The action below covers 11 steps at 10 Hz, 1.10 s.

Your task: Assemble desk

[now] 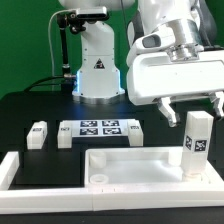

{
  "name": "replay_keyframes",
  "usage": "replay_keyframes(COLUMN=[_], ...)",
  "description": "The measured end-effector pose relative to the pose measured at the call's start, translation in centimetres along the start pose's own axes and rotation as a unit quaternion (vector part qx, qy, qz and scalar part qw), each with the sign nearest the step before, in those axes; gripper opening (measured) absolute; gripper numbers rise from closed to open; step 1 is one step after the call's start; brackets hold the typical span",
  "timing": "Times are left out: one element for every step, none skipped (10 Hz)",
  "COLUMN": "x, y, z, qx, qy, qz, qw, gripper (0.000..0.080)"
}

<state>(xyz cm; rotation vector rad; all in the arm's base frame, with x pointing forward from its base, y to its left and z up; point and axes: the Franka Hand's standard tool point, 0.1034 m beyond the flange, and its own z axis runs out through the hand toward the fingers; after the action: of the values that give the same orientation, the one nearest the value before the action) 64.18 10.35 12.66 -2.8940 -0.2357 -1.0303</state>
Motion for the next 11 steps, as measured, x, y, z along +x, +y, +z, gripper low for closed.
replay_keyframes(x=[0.0, 0.0, 0.0, -0.1, 0.2, 0.8, 0.9, 1.6, 1.3, 0.9, 0.9], y=[0.0, 0.0, 0.0, 0.0, 0.1, 0.4, 1.0, 1.4, 1.3, 1.0, 1.1], z=[0.0, 0.0, 0.0, 0.1, -0.1, -0.5, -0.6, -0.7, -0.4, 0.1, 0.4], qx=[0.000, 0.000, 0.000, 0.000, 0.002, 0.001, 0.002, 0.000, 0.004, 0.013, 0.021], qy=[0.000, 0.000, 0.000, -0.004, -0.024, -0.032, -0.057, -0.055, -0.079, -0.132, -0.189], qz=[0.000, 0.000, 0.000, 0.000, 0.007, 0.008, 0.011, 0.013, 0.015, 0.016, 0.021], qw=[1.000, 1.000, 1.000, 1.000, 1.000, 0.999, 0.998, 0.998, 0.997, 0.991, 0.982], gripper=[0.0643, 0.0648, 0.0648, 0.0649, 0.0649, 0.0649, 0.0649, 0.0649, 0.0649, 0.0649, 0.0649])
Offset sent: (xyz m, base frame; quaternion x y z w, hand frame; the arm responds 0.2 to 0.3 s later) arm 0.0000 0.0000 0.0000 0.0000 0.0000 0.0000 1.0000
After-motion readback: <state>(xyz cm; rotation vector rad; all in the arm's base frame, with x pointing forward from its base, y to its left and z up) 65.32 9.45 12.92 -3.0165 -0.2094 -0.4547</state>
